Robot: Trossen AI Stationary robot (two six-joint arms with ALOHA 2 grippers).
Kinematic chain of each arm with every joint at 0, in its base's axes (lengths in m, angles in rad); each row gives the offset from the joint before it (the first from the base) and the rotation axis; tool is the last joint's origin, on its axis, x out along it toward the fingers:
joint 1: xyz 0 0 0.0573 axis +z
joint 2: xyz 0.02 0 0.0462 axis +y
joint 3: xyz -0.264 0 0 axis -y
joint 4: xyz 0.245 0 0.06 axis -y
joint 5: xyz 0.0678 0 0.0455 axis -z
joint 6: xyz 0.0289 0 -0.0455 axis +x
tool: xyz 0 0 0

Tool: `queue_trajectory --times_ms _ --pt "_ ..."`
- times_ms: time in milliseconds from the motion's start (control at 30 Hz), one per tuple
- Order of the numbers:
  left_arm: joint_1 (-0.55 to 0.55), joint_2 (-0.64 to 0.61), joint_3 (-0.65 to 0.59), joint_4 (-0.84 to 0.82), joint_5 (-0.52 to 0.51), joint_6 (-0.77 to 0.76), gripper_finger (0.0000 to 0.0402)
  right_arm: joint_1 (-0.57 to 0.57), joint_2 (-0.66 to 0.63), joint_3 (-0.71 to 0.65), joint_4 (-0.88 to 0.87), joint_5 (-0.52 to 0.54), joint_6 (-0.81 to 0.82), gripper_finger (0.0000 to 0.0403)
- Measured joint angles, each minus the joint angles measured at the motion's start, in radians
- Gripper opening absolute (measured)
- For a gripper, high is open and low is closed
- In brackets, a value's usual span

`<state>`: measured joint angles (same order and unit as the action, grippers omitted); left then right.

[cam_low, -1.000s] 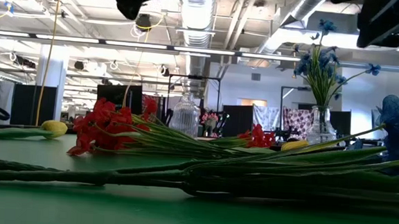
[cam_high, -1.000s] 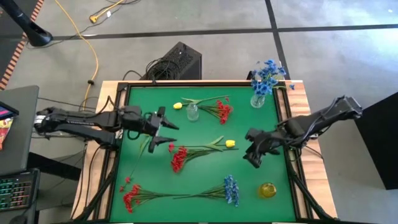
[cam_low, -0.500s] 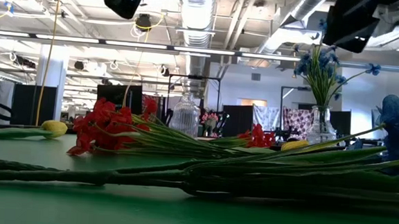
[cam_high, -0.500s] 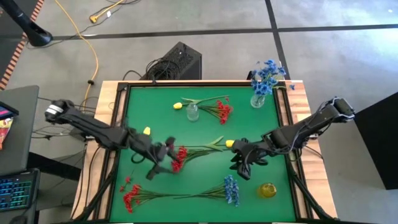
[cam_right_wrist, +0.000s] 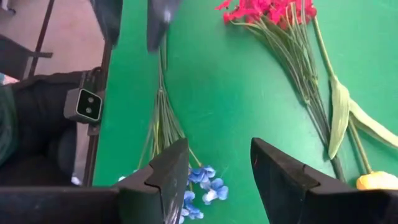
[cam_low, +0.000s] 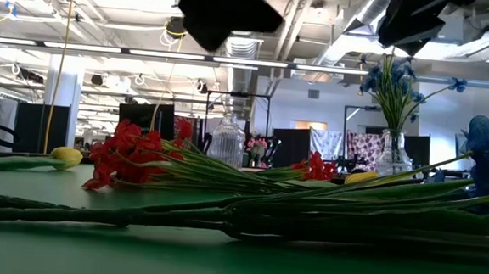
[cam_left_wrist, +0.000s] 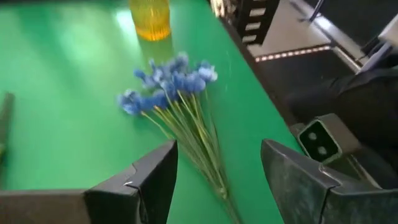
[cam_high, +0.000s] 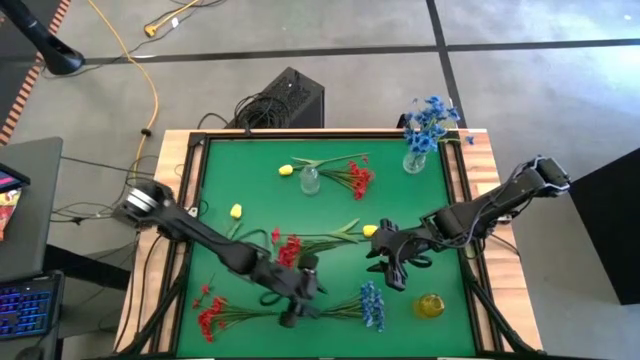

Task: Sort flowers into vase by color
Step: Put the blue flowers into the right transparent vase

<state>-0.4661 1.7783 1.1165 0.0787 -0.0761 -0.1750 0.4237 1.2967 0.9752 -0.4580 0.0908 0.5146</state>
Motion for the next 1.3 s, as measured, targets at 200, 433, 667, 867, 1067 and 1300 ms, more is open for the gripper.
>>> queue_trajectory --times_ms 200,433,667,867,1067,1300 --pt "-0.008 0.182 0.164 -0.115 -0.001 -0.071 0.0219 0.046 -0.001 0.000 -0.001 -0.001 0.005 0.0201" --pt "-0.026 0.320 0.277 -0.187 -0.002 -0.149 0.0219 0.138 -0.001 0.000 -0.001 0.017 0.020 0.0201" --pt "-0.034 0.336 0.294 -0.239 -0.097 -0.211 0.0219 0.210 -0.001 0.000 -0.003 0.048 0.088 0.0201" --pt "-0.038 0.336 0.294 -0.320 -0.121 -0.290 0.0219 0.271 -0.001 0.000 -0.005 0.094 0.130 0.0201" --pt "-0.047 0.336 0.293 -0.336 -0.145 -0.301 0.0218 0.305 -0.001 0.000 -0.005 0.130 0.141 0.0201" --pt "-0.045 0.336 0.293 -0.366 -0.145 -0.305 0.0160 0.309 -0.001 0.000 -0.005 0.147 0.143 0.0201"
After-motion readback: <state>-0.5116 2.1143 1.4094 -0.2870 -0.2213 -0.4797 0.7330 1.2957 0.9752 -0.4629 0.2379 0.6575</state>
